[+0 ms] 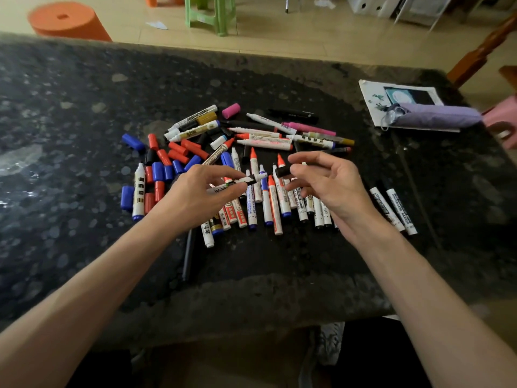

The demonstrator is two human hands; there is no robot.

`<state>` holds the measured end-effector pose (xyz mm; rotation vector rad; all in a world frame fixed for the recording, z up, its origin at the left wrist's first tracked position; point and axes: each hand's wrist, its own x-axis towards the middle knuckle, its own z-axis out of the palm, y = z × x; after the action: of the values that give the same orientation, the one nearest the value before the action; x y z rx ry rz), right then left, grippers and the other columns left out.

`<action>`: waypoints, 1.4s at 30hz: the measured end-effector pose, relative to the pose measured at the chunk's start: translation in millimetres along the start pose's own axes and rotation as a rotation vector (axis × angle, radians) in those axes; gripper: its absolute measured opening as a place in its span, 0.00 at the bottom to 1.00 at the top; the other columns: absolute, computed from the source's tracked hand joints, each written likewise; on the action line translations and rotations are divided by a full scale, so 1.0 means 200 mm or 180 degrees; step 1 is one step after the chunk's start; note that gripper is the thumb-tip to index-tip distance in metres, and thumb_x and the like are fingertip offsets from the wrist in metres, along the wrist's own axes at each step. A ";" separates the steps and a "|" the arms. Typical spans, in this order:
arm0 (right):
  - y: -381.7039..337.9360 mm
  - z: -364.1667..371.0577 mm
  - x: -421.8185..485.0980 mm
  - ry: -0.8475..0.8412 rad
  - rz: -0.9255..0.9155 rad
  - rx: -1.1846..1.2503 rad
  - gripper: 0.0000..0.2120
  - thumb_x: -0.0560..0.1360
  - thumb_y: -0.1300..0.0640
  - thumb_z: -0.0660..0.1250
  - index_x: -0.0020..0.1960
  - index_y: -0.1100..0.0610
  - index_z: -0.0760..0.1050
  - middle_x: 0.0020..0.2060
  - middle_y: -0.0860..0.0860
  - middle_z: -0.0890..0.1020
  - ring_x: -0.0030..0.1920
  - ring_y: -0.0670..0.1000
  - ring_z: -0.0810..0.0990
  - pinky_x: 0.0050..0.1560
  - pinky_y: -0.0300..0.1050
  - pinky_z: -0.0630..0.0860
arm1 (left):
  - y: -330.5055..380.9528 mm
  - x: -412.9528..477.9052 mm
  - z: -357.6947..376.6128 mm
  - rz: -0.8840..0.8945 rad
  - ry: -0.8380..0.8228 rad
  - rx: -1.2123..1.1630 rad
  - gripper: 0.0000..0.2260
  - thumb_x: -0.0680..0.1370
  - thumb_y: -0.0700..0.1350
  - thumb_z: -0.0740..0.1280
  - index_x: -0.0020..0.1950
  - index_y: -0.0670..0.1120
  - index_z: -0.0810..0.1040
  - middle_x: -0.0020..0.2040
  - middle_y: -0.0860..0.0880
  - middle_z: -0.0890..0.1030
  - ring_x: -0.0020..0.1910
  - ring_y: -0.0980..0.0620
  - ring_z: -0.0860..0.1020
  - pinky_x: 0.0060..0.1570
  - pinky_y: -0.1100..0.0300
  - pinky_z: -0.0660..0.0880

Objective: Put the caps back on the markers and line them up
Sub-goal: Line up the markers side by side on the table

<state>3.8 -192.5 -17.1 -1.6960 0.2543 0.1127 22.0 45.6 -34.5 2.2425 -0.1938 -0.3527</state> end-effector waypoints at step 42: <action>0.07 0.00 0.04 -0.0371 -0.1063 -0.1492 0.11 0.77 0.56 0.76 0.58 0.48 0.83 0.50 0.43 0.85 0.49 0.45 0.85 0.53 0.45 0.82 | 0.03 0.02 0.00 0.0071 0.0003 0.0149 0.14 0.79 0.57 0.69 0.64 0.59 0.81 0.63 0.56 0.81 0.51 0.66 0.72 0.41 0.74 0.65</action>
<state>7.7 -194.8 -33.2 -2.1639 -0.1588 0.0215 25.0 42.0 -30.6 2.2848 -0.2286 -0.3380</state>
